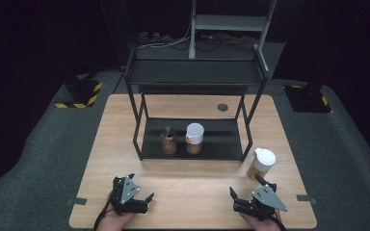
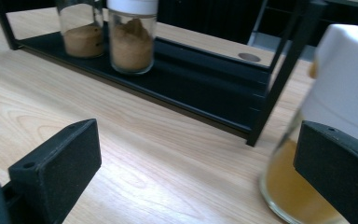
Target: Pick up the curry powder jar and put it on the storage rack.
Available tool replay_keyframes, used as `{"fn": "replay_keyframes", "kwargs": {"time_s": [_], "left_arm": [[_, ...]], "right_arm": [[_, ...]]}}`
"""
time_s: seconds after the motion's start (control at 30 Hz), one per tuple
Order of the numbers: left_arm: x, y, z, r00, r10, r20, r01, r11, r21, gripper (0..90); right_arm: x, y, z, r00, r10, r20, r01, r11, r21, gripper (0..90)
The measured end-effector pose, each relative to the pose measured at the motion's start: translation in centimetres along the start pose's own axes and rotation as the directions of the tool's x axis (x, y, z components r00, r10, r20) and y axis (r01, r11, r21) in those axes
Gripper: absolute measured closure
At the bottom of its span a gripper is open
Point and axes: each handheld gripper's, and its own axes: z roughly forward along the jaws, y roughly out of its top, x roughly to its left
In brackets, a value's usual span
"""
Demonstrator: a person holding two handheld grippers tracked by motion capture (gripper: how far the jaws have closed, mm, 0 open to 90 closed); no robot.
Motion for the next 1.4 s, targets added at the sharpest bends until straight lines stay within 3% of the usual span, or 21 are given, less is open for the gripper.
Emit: {"fn": "replay_keyframes", "kwargs": {"time_s": [0.73, 1.4], "left_arm": [[0.1, 0.0, 0.0, 1.0, 0.0, 0.008, 0.0, 1.0, 0.002, 1.1], [0.0, 0.1, 0.1, 0.9999, 0.012, 0.008, -0.012, 0.9999, 0.007, 1.1]], "right_arm": [[-1.8, -0.2, -1.2, 0.9949, 0.042, 0.091, -0.04, 0.999, -0.023, 0.0], [-2.9, -0.7, -0.7, 0.9898, 0.074, 0.122, -0.07, 0.997, -0.039, 0.0]]}}
